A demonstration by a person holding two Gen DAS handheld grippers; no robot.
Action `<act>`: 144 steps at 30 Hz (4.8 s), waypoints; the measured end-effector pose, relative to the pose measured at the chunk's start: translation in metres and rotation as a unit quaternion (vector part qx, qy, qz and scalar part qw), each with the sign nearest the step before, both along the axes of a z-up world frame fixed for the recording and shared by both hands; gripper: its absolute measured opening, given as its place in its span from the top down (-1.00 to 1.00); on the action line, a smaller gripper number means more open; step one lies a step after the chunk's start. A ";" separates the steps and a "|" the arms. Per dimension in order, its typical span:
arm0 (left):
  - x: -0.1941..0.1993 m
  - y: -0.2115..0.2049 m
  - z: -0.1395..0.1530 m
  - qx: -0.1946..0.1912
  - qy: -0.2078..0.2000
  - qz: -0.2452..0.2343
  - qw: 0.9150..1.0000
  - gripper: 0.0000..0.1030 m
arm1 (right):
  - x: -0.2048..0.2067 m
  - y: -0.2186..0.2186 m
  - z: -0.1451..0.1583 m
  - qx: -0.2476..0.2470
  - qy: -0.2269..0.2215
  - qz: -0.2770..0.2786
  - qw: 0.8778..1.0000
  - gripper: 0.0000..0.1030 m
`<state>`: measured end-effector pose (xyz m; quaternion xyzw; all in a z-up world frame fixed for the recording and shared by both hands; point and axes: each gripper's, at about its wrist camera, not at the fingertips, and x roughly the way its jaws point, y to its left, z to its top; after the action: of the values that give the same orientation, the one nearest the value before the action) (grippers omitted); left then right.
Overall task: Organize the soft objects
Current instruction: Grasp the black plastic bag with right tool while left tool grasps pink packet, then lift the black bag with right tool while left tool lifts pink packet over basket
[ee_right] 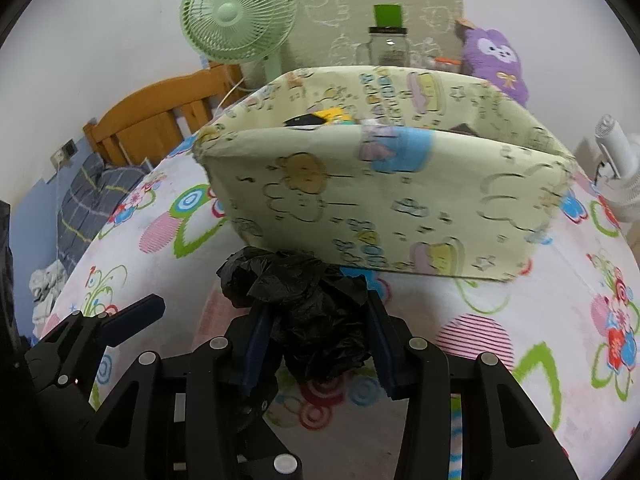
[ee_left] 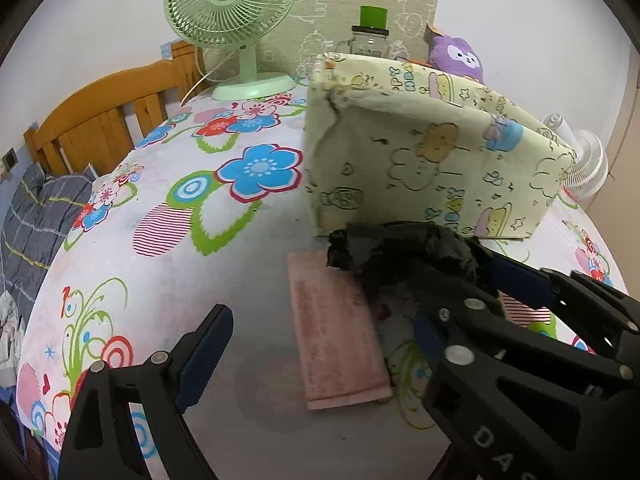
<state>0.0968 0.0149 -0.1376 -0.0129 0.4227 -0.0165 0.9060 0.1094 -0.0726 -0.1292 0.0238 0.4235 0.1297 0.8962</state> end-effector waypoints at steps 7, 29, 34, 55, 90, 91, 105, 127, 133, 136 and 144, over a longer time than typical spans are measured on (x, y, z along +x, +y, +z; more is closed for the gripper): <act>0.001 -0.018 -0.001 0.013 0.001 0.002 1.000 -0.70 | -0.010 -0.023 0.002 -0.003 -0.006 -0.045 0.999 0.06; 0.005 -0.020 -0.004 0.004 -0.006 0.010 1.000 -0.05 | -0.007 -0.036 -0.003 -0.008 0.010 -0.113 0.994 0.05; 0.006 -0.019 -0.004 0.003 -0.012 0.010 1.000 0.22 | -0.006 -0.035 -0.003 -0.012 0.012 -0.119 0.993 0.05; -0.015 -0.032 0.003 0.001 -0.013 0.010 1.000 0.25 | -0.028 -0.045 0.005 -0.007 0.008 -0.121 0.993 0.05; -0.052 -0.054 0.092 0.005 -0.096 0.000 0.995 0.25 | -0.070 -0.068 0.096 0.006 -0.089 -0.112 0.990 0.05; -0.052 -0.054 0.094 0.005 -0.098 -0.001 0.995 0.25 | -0.071 -0.068 0.099 0.007 -0.092 -0.112 0.989 0.05; -0.050 -0.054 0.129 0.004 -0.128 -0.007 0.992 0.25 | -0.070 -0.068 0.138 0.008 -0.125 -0.109 0.986 0.05; -0.007 -0.052 0.149 -0.003 -0.142 -0.013 0.990 0.24 | -0.024 -0.069 0.157 0.018 -0.140 -0.103 0.985 0.05; 0.008 -0.052 0.148 -0.005 -0.139 -0.014 0.990 0.24 | -0.008 -0.069 0.156 0.017 -0.139 -0.104 0.985 0.05; 0.020 -0.051 0.147 -0.005 -0.135 -0.014 0.991 0.24 | 0.002 -0.068 0.154 0.015 -0.136 -0.104 0.985 0.05; 0.043 -0.051 0.142 -0.003 -0.130 -0.014 0.991 0.24 | 0.025 -0.066 0.148 0.016 -0.132 -0.105 0.986 0.05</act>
<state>0.1396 -0.0356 0.0047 -0.0079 0.3013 -0.0322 0.9529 0.1343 -0.1387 0.0188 0.0651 0.2945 0.0432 0.9525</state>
